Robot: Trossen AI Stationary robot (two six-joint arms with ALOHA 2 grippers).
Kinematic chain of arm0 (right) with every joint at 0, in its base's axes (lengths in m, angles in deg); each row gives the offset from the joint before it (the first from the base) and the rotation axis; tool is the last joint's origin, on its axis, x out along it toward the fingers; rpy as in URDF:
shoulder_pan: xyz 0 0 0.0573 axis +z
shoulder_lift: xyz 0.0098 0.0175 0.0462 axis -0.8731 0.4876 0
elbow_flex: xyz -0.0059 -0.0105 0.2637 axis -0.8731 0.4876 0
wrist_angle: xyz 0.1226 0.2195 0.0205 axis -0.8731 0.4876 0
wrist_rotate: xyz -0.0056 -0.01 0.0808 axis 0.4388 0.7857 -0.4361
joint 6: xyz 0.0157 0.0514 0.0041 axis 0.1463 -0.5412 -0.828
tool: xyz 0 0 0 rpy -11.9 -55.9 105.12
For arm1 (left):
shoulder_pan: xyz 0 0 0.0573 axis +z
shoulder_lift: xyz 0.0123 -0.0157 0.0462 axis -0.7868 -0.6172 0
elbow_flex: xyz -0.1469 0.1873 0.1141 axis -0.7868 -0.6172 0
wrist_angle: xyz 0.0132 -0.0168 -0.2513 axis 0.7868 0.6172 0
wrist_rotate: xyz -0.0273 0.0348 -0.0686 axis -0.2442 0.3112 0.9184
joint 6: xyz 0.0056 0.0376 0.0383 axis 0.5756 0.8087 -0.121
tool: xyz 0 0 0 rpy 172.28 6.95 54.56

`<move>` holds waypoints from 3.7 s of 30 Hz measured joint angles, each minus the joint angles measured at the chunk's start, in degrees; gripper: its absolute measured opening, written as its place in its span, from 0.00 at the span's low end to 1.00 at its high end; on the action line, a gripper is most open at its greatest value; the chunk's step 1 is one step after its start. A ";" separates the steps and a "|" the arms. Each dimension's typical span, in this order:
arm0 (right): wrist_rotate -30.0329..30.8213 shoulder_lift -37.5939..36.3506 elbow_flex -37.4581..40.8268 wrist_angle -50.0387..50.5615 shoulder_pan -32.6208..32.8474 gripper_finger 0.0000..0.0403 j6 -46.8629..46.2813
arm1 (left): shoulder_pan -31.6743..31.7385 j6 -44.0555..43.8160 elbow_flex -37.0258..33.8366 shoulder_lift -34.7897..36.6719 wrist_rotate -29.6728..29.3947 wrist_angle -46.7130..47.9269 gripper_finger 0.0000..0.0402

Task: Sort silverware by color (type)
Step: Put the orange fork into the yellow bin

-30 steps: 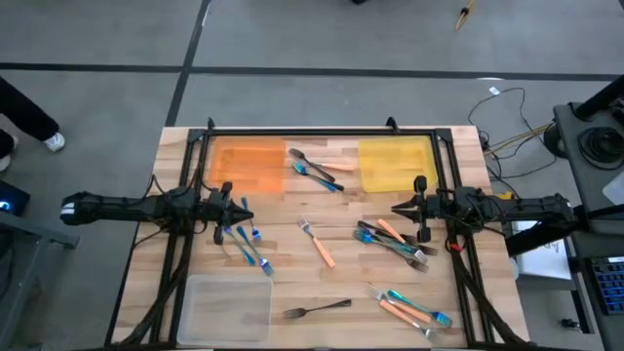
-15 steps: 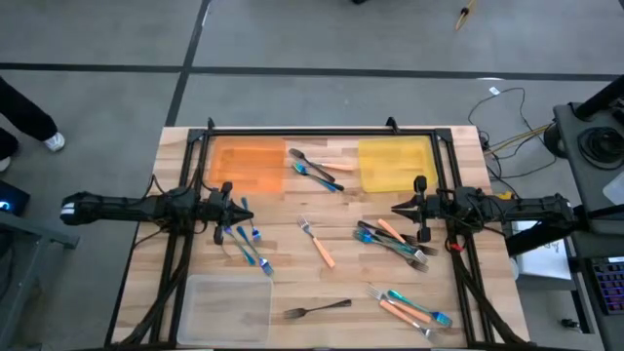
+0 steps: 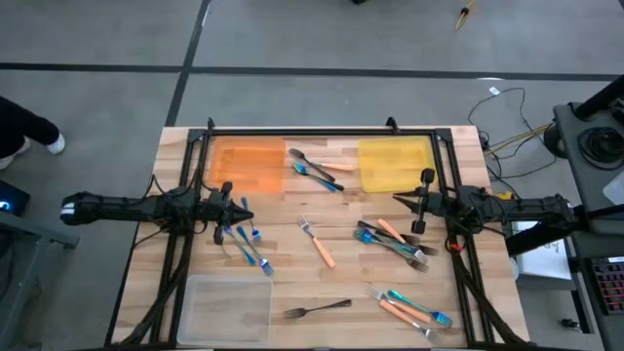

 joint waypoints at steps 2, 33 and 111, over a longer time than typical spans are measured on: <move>-0.27 -0.02 -0.02 0.01 0.02 0.06 -0.71 | 0.00 -0.01 0.00 0.00 -0.02 -0.01 0.00; 8.67 4.44 -0.01 -2.18 -0.24 0.06 -36.14 | 0.00 -0.02 0.00 0.02 -0.02 0.00 0.00; -13.55 69.67 -49.90 58.89 -0.09 0.44 -58.83 | 0.00 -0.01 0.00 -0.09 -0.02 -0.02 0.00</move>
